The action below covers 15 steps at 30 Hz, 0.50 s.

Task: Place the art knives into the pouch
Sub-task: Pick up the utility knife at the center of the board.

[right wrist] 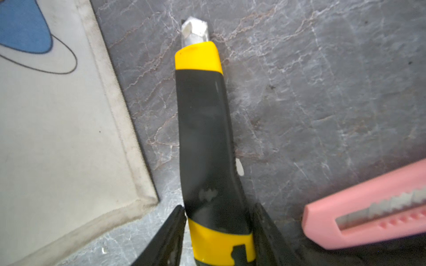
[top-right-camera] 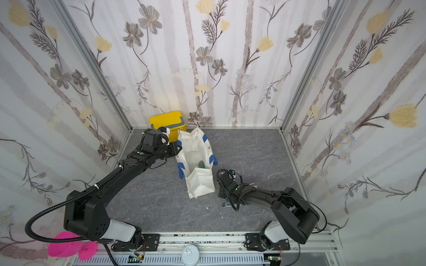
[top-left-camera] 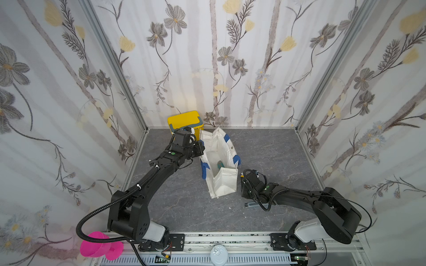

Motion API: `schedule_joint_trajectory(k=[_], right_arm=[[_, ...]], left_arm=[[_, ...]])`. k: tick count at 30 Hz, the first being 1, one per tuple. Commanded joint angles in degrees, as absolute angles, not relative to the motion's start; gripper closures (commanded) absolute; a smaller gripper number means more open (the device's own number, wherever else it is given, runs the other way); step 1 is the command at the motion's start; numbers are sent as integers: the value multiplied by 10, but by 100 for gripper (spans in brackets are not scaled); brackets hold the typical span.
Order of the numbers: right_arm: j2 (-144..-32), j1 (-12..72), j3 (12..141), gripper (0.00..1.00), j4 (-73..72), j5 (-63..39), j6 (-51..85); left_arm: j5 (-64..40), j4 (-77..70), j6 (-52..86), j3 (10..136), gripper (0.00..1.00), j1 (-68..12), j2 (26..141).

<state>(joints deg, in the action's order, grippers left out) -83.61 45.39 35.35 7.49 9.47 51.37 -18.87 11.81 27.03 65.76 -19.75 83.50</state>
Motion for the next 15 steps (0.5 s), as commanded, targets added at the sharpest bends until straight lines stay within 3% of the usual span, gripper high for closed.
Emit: schedule_joint_trajectory(k=[1,15], right_arm=[[-849,460,354,51,83,75,531],[-873,499,372,44,131,120,559]], left_arm=[[-197,112,270,655,100,-196,829],[-212,106,287,652,100,-193,824]])
